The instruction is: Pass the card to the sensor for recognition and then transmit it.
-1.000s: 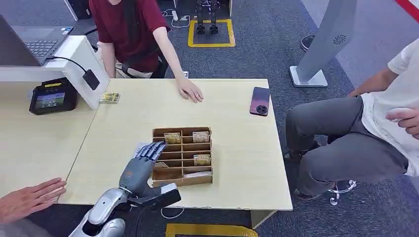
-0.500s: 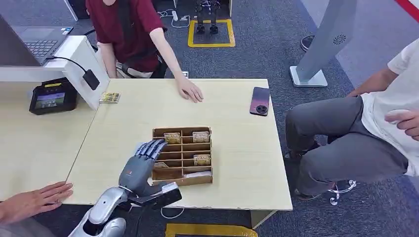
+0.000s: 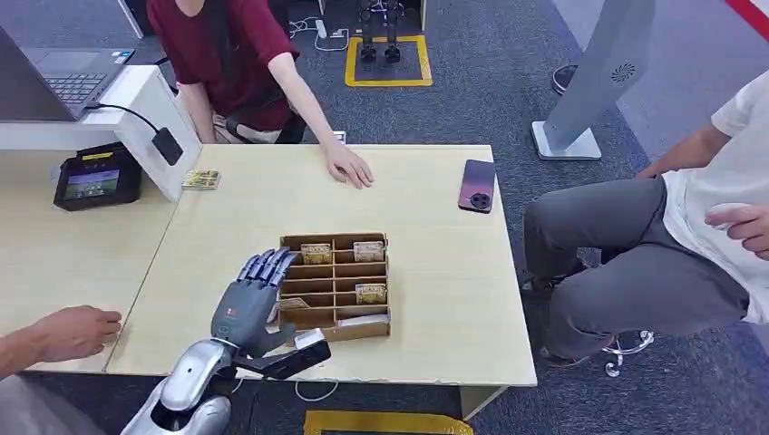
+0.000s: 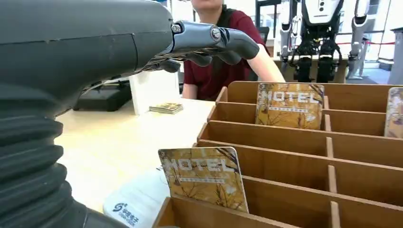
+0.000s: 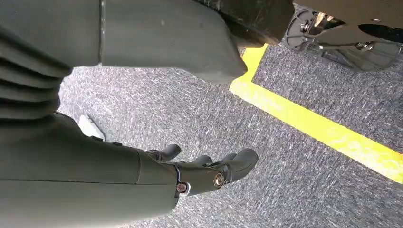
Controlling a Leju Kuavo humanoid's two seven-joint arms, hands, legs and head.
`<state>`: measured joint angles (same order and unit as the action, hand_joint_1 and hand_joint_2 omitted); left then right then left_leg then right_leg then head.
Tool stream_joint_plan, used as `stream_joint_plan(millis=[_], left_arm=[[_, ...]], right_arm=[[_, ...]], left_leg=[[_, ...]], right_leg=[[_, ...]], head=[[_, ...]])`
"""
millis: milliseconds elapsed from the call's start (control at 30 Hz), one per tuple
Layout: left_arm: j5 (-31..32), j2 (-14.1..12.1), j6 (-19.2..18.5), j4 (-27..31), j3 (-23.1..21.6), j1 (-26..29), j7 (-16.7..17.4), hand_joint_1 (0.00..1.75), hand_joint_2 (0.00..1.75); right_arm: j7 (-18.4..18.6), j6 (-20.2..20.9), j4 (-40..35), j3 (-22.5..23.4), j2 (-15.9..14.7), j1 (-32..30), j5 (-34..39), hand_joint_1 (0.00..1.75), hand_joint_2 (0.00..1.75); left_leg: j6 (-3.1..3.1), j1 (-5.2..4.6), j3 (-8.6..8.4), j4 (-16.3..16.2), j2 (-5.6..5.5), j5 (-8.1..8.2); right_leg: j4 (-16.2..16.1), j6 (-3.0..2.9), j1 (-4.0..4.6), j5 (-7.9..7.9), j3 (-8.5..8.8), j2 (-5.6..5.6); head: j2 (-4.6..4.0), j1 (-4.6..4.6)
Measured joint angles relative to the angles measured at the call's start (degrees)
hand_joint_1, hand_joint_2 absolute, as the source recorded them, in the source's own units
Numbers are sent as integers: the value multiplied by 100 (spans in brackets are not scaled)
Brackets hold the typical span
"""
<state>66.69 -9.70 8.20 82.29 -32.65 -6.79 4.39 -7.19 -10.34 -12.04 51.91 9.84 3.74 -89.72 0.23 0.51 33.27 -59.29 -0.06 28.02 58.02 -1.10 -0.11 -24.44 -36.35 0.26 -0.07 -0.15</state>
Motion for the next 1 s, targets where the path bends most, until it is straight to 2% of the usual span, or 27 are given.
stream_joint_plan(millis=[1000], left_arm=[[37,4,11,-13,15,0,48,0,175]], right_arm=[[0,-11,0,0,0,3,-7,0,175]], left_leg=[[0,0,0,0,0,0]], right_leg=[[0,0,0,0,0,0]], head=[[0,0]])
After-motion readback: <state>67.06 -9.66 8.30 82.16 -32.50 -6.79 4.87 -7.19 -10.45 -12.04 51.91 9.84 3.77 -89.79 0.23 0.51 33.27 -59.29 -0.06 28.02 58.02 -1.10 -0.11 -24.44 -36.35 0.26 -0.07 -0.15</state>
